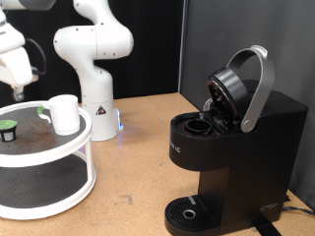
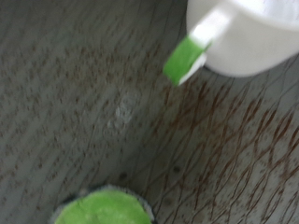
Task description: Make a cup of coffee with the keurig machine
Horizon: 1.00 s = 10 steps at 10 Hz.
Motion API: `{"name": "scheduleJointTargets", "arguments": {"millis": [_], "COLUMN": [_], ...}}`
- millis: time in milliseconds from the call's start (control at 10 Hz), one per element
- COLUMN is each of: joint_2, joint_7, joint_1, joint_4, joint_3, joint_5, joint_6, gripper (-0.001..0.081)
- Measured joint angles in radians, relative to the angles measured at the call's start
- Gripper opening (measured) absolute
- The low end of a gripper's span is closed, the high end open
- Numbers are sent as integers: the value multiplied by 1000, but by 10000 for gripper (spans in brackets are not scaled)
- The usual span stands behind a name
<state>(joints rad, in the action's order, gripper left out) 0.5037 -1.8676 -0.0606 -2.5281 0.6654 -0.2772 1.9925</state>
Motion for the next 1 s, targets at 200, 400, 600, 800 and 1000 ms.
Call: {"name": "scheduleJointTargets", "arguments": {"millis": [200,400,600,800,1000], "joint_2": [-41,-73,-98,-123,-143], "joint_7": [-8,-36,-37,-37,-37], "joint_1": [0,0,-1,-1,-1], "joint_4": [-28,-53,-78,-97,-108], "joint_3": [13,32,45,52,57], "joint_5": [-33,-45,-46,-46,-46], "joint_6": [87,159,221,268,293], "gripper": [800,800,800,800,800]}}
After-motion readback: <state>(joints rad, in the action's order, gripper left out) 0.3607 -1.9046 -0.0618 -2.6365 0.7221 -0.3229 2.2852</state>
